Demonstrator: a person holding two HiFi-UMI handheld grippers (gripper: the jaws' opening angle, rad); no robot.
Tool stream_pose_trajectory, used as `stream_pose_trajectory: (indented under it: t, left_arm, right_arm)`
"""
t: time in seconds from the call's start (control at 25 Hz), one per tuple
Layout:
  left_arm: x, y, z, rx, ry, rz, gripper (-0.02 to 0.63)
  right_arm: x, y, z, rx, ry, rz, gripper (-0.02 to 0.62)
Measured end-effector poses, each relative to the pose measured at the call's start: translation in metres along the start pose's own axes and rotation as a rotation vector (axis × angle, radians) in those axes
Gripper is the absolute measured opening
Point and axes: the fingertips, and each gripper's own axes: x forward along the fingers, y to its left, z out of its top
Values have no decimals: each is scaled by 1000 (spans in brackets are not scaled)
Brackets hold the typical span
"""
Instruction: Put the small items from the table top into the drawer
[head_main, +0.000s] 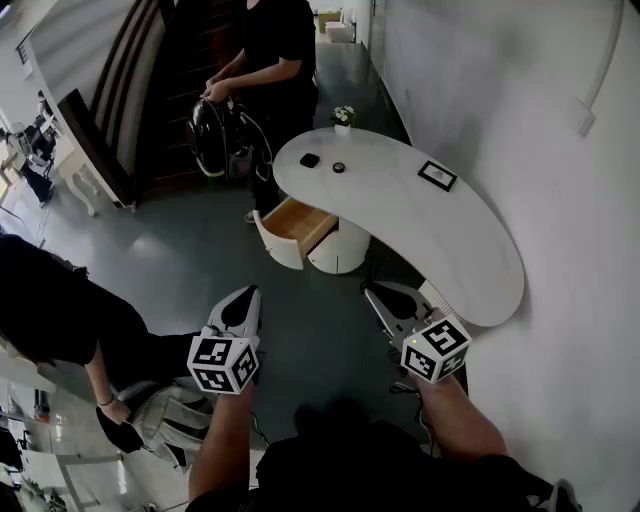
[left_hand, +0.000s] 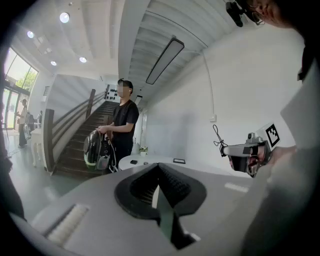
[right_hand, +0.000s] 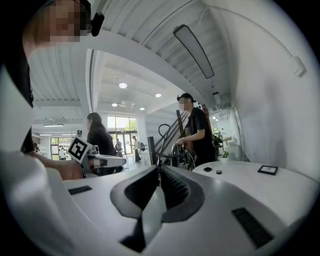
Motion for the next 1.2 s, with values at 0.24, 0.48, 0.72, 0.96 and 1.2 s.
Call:
stream_pose_trajectory:
  t: [0.24, 0.48, 0.72, 0.96, 1.2]
  left_arm:
    - [4, -4, -4, 4, 4, -3, 11]
    - [6, -5, -4, 4, 11, 15, 11]
    - [7, -14, -1, 13, 13, 35, 11]
    - [8, -22, -2, 15, 10, 53, 11]
    - [16, -20, -8, 6, 18, 54, 11]
  right_arm:
    - [-3, -4, -4, -2, 0, -1, 34]
    - [-5, -15, -3, 7, -15, -6, 34]
    - [-14, -15, 3, 14, -31, 44, 34]
    - [-19, -17, -1, 29, -42, 80, 34]
    - [-11, -28, -12, 64, -12, 71, 35]
